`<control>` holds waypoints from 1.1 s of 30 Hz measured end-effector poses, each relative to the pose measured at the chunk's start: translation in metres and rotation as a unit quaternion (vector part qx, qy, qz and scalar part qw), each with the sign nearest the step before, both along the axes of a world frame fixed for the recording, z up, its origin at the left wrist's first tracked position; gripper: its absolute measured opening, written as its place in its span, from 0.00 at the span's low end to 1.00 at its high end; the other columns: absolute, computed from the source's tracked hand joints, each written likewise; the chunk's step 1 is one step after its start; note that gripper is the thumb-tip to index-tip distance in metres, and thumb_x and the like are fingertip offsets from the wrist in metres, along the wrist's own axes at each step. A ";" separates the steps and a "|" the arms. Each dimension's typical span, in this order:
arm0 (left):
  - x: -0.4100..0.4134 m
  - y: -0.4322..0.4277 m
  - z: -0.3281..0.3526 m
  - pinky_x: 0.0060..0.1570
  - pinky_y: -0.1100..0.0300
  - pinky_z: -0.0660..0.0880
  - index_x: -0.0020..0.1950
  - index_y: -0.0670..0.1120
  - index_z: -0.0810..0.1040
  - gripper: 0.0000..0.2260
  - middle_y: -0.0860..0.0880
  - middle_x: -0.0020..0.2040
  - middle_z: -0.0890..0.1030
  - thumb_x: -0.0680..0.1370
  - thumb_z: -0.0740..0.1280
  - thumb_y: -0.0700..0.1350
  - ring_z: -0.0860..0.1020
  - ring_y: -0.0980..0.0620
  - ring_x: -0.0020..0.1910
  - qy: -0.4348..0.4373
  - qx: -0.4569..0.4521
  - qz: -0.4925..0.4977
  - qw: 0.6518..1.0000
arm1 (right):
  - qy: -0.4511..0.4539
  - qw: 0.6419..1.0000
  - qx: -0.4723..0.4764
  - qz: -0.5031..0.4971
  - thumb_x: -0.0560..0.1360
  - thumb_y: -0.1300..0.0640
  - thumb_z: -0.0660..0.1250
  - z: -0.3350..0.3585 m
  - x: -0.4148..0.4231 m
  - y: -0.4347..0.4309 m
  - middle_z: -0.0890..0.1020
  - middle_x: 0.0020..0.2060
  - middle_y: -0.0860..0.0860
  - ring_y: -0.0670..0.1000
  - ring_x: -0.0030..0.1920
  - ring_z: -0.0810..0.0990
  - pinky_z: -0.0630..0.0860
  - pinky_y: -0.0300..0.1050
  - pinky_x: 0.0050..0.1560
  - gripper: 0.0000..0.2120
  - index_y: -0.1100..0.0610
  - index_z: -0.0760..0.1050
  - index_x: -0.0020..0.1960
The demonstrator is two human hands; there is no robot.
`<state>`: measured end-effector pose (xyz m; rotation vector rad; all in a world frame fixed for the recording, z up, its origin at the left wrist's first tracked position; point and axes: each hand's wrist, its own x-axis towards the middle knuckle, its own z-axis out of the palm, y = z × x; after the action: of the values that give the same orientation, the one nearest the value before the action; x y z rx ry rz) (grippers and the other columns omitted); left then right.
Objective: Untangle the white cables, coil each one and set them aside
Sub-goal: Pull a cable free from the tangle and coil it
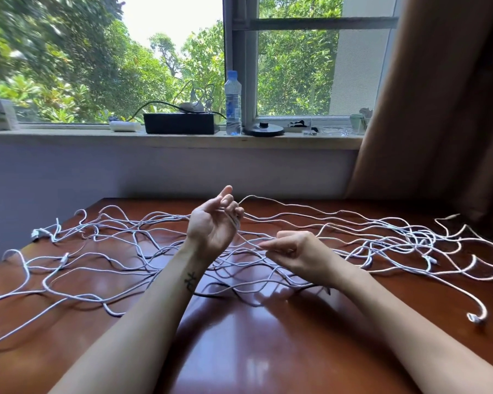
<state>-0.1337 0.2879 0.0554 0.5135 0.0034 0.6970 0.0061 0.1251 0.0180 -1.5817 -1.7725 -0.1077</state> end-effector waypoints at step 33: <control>0.013 -0.033 -0.022 0.30 0.61 0.70 0.61 0.36 0.76 0.53 0.35 0.42 0.77 0.71 0.34 0.77 0.73 0.47 0.31 0.233 0.336 -0.150 0.900 | -0.126 0.968 0.196 -0.097 0.75 0.42 0.70 0.015 -0.008 -0.007 0.81 0.39 0.45 0.46 0.36 0.80 0.80 0.47 0.38 0.18 0.52 0.82 0.58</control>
<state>-0.1203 0.2553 0.0333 1.3128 0.1339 0.2384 -0.0014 0.1183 0.0333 -1.4880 -1.6471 -0.7370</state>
